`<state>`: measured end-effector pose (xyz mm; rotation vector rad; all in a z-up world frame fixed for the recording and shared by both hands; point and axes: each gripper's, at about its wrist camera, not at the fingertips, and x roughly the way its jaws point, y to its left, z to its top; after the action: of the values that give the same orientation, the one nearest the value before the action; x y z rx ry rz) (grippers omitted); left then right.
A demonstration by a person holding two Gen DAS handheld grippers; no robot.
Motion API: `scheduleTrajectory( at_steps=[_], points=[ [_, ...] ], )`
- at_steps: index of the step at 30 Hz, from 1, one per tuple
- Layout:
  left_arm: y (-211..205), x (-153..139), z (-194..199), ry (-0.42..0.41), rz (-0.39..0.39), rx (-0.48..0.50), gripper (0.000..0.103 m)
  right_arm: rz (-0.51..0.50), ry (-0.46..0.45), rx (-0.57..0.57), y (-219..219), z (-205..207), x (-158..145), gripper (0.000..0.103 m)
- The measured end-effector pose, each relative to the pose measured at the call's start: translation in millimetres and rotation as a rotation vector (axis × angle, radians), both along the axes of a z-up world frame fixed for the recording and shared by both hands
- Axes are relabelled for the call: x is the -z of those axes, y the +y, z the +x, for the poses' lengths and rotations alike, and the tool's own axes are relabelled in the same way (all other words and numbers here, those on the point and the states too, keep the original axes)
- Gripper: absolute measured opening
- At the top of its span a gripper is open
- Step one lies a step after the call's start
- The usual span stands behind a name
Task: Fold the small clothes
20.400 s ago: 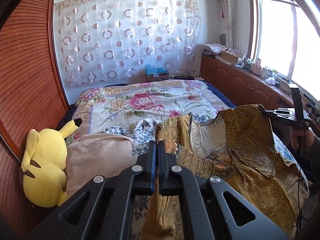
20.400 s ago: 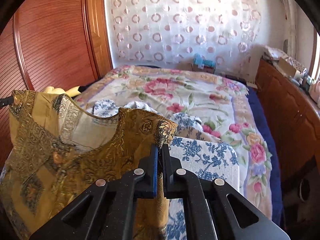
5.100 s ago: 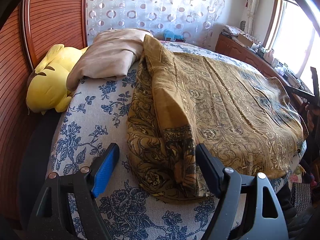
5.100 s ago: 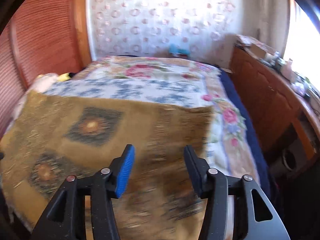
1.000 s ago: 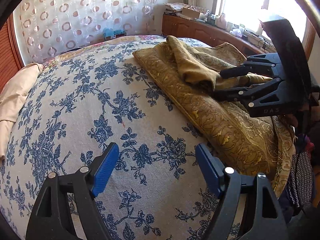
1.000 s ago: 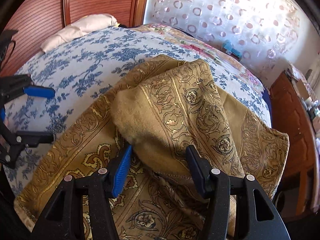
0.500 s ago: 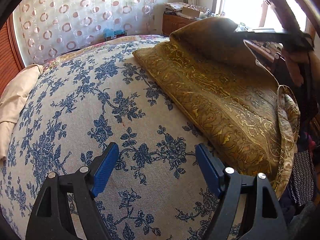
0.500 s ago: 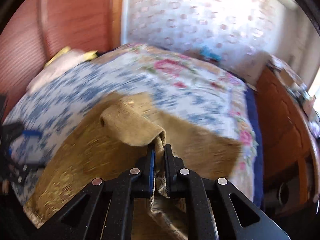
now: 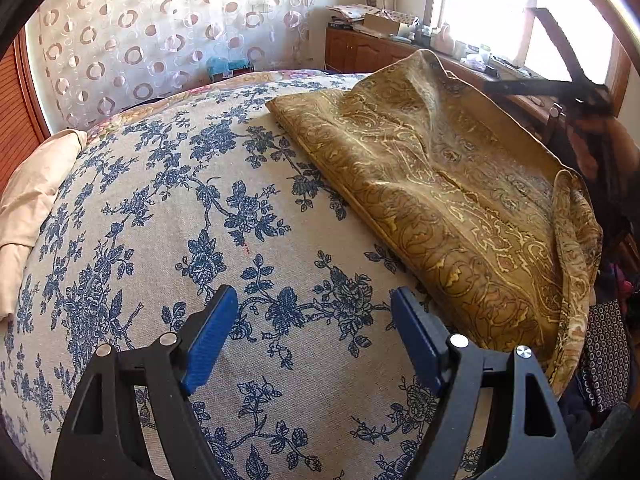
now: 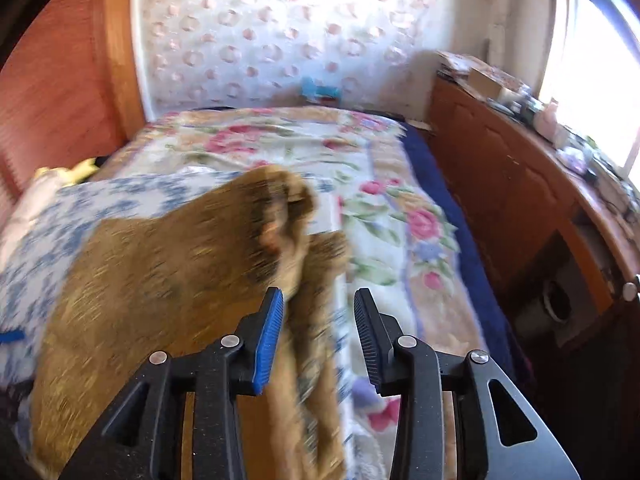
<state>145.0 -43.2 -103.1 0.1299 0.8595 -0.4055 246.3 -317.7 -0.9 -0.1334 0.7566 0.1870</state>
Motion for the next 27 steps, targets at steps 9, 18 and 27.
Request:
scheduleTrajectory(
  at_steps=[9,18,27],
  points=[
    [-12.5,-26.6,-25.1,-0.036,-0.085,0.044,0.080,0.006,0.051,-0.282,11.4,-108.8,25.2,0.039],
    [-38.1,-32.9,-57.1,-0.035,-0.068,0.126,0.080,-0.015,0.122,-0.341,-12.3,-157.5,32.0,0.038],
    [-30.8,-33.9,-87.0,0.007,-0.157,0.212,0.052,-0.055,0.205,-0.301,-30.5,-170.6,31.2,0.038]
  ],
)
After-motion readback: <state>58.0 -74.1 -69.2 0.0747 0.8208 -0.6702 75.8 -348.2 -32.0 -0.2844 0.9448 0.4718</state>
